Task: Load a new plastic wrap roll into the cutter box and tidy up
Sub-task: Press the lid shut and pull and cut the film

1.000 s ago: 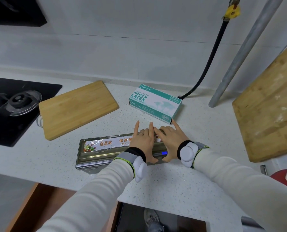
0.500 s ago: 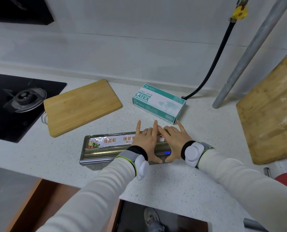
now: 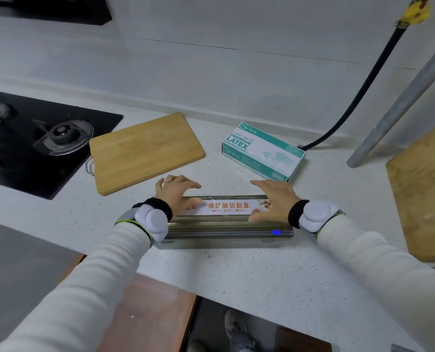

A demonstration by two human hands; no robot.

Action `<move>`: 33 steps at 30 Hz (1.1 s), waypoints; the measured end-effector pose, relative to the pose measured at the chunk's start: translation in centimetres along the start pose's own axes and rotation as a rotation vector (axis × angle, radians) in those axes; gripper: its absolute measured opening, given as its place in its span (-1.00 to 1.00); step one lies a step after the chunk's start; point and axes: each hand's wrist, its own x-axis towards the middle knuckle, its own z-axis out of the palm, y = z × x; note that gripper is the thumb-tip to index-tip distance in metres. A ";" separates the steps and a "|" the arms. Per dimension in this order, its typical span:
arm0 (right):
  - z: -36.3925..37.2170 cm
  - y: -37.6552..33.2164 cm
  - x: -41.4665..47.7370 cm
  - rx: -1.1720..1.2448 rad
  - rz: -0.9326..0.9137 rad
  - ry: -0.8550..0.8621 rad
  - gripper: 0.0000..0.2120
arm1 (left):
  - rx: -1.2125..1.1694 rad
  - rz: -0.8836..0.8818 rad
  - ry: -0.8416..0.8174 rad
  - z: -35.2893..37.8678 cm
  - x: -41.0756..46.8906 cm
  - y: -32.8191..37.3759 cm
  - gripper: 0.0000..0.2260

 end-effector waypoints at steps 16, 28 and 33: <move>0.5 -2.5 3.8 -0.347 -0.081 -0.075 0.23 | -0.086 0.045 -0.123 -0.7 4.5 3.0 -0.79; -1.7 -2.3 5.4 -0.022 -0.011 -0.014 -0.17 | -0.182 0.103 -0.107 -2.1 6.4 3.5 -0.92; -2.1 -4.0 6.0 0.117 -0.082 0.094 -0.41 | -0.220 0.167 -0.081 -2.3 5.6 3.4 -0.91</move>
